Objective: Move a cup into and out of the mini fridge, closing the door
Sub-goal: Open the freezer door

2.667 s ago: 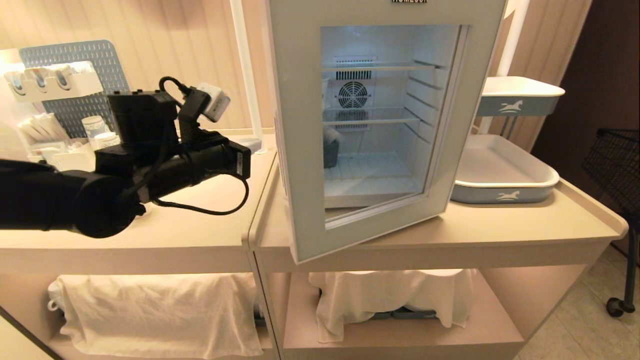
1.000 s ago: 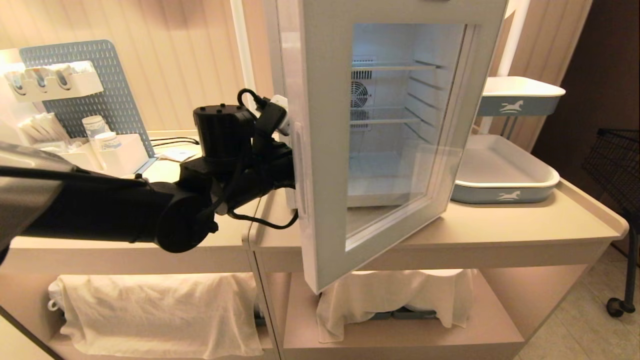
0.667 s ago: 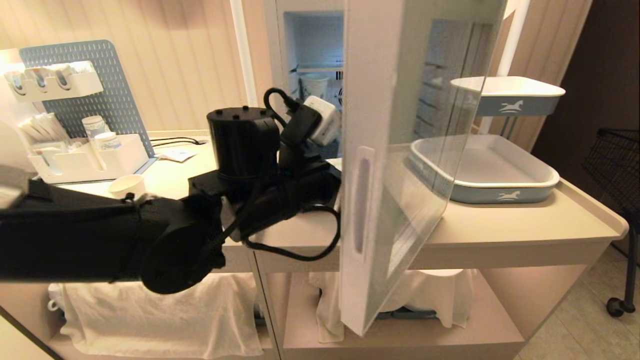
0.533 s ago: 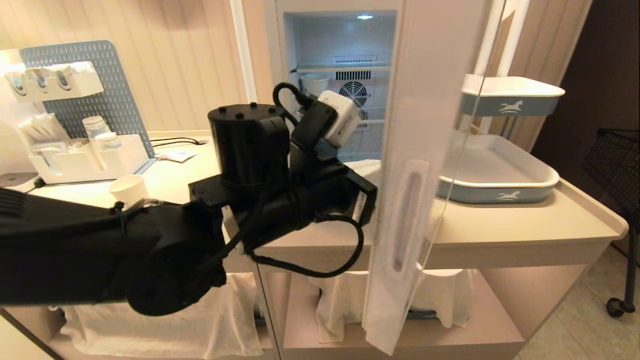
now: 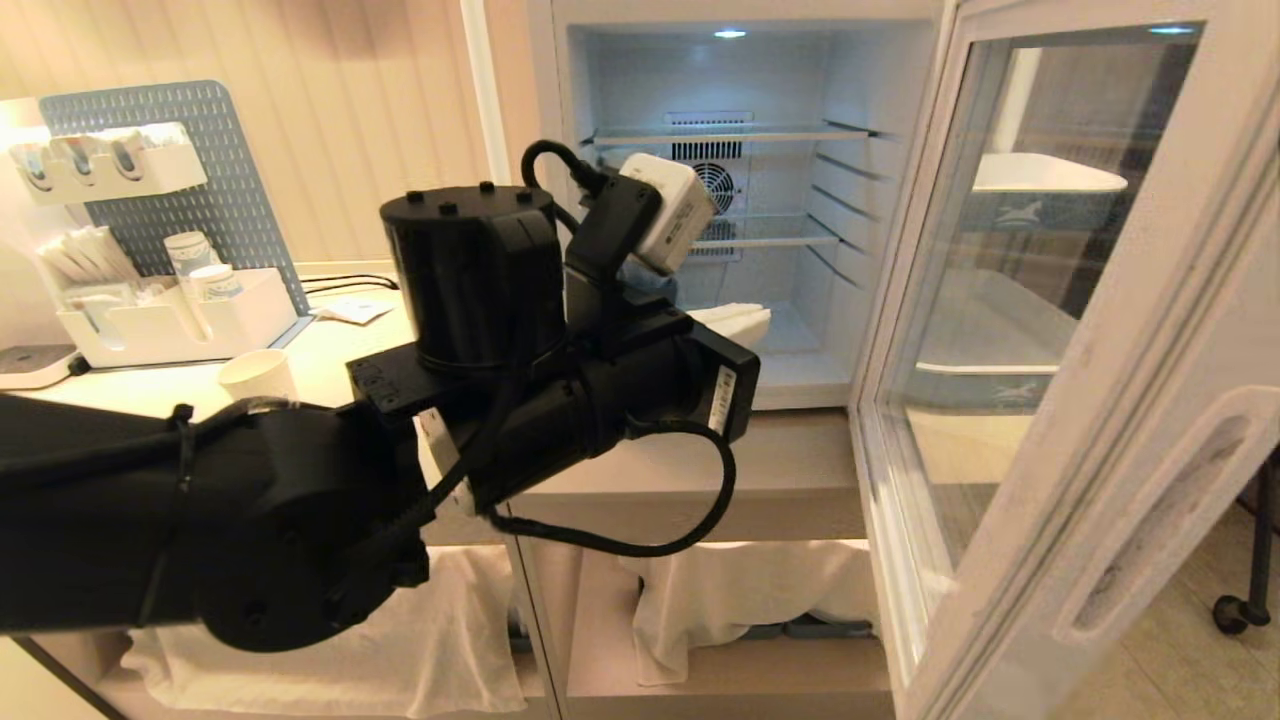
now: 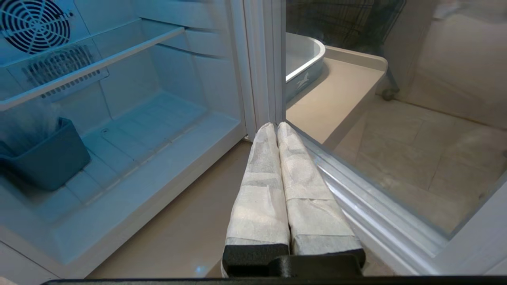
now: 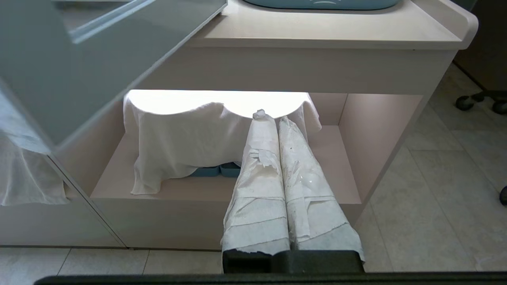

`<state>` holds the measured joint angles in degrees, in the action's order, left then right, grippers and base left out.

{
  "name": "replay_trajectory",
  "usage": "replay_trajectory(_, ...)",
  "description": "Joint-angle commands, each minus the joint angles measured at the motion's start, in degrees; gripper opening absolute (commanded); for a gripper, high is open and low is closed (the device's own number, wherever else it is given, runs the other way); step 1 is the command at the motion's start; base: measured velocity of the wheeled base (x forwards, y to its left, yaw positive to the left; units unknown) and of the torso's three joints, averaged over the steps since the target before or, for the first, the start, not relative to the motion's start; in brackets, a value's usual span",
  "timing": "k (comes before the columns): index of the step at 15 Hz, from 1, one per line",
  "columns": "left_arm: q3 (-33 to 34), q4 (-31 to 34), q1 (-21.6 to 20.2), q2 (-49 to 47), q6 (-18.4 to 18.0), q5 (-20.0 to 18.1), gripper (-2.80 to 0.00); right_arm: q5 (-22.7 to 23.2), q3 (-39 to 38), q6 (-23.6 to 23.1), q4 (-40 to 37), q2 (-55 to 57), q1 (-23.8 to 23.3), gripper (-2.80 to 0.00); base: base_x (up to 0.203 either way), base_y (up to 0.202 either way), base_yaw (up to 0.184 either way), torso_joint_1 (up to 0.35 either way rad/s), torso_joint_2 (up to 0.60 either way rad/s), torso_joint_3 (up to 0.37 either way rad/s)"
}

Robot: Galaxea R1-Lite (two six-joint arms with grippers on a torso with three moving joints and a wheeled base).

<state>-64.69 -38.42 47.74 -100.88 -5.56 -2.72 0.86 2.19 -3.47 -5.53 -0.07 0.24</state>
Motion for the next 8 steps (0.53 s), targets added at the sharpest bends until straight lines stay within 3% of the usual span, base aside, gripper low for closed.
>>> replay_trajectory(1,-0.4,0.1,0.0,0.0,0.0,0.0,-2.80,0.0,0.0,0.0,-0.1,0.0,0.0,-2.80,0.000,0.000,0.000,0.000,0.00,0.000)
replay_trajectory(8,-3.7,-0.8,2.7,-3.5,-0.1,-0.5,-2.80,0.0,0.0,0.0,0.0,0.0,0.0,-2.80,0.000,0.000,0.000,0.000,0.00,0.000)
